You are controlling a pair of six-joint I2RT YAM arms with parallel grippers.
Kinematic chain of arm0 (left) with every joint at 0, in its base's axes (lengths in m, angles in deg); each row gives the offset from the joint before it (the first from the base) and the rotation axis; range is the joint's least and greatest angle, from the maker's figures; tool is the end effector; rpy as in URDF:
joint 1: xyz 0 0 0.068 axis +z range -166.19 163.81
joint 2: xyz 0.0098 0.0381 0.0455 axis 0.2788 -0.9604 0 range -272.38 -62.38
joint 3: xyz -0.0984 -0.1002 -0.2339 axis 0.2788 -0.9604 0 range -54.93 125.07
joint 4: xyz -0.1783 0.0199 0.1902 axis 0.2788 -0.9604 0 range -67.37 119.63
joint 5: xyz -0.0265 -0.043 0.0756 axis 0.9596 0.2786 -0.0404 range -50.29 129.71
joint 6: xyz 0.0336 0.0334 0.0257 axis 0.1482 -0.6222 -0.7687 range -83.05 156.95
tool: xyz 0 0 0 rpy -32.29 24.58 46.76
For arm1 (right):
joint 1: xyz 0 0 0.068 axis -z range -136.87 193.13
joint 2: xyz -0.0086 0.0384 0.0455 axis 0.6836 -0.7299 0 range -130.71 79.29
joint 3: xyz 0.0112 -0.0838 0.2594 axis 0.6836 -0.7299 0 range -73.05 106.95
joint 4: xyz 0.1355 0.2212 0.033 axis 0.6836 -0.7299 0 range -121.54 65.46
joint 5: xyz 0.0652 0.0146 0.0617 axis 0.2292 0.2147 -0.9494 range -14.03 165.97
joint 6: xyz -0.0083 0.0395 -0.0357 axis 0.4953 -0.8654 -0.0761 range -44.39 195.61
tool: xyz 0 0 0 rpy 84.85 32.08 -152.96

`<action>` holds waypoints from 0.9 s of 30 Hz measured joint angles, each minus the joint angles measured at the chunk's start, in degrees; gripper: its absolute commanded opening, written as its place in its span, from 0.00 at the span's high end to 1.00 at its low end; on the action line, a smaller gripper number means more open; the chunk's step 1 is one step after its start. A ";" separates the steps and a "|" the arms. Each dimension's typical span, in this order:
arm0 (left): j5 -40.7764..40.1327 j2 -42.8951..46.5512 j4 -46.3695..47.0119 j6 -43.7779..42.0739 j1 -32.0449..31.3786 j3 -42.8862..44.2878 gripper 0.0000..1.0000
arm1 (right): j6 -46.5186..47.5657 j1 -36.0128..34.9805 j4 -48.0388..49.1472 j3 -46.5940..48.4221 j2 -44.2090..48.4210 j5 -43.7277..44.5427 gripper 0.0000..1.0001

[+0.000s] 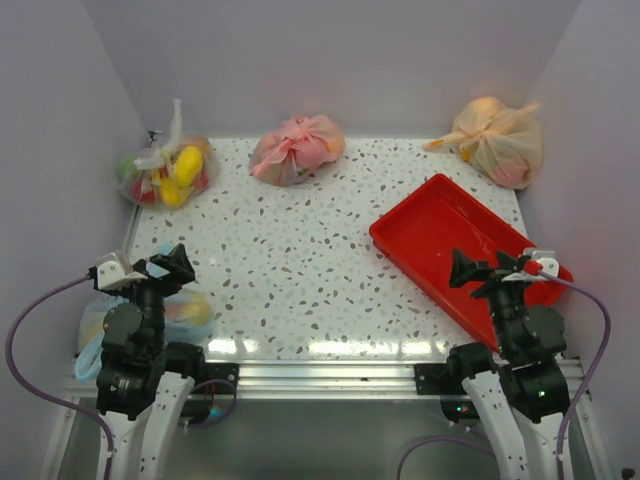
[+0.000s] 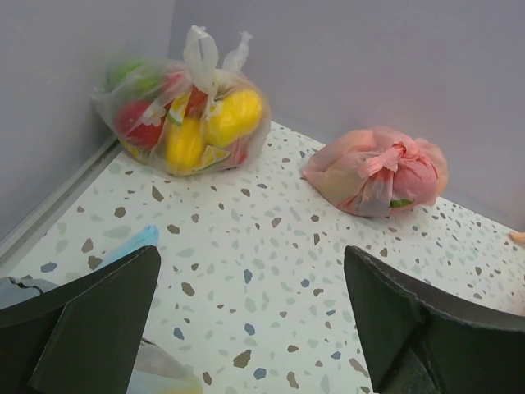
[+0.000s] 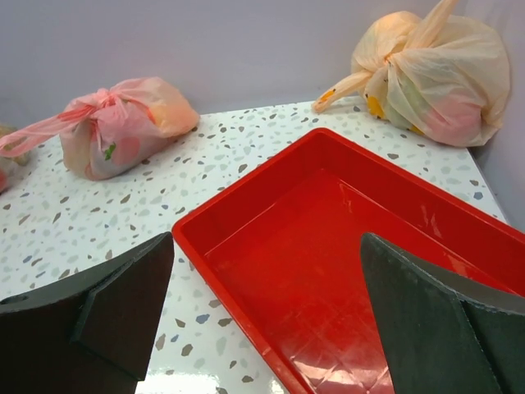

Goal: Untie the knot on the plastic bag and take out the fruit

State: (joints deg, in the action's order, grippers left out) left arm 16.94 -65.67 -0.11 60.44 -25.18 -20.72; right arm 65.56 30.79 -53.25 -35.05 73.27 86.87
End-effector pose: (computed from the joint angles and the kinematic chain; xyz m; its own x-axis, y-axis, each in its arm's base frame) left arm 0.0443 0.0069 0.3082 0.1136 -0.3900 -0.9138 -0.2102 0.8895 -0.4058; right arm 0.0427 0.0024 0.3281 0.0505 0.1864 -0.9812 -0.0347 0.9822 0.1848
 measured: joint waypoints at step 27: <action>-8.57 -40.04 -18.95 20.52 0.26 15.78 0.00 | -3.43 -2.62 -1.95 -0.76 0.22 5.11 0.01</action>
State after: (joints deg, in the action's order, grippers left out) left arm 8.37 -105.71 -19.06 80.96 -24.92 -4.94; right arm 62.13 28.16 -55.19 -35.82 73.48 91.98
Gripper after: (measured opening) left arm 0.997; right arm 0.987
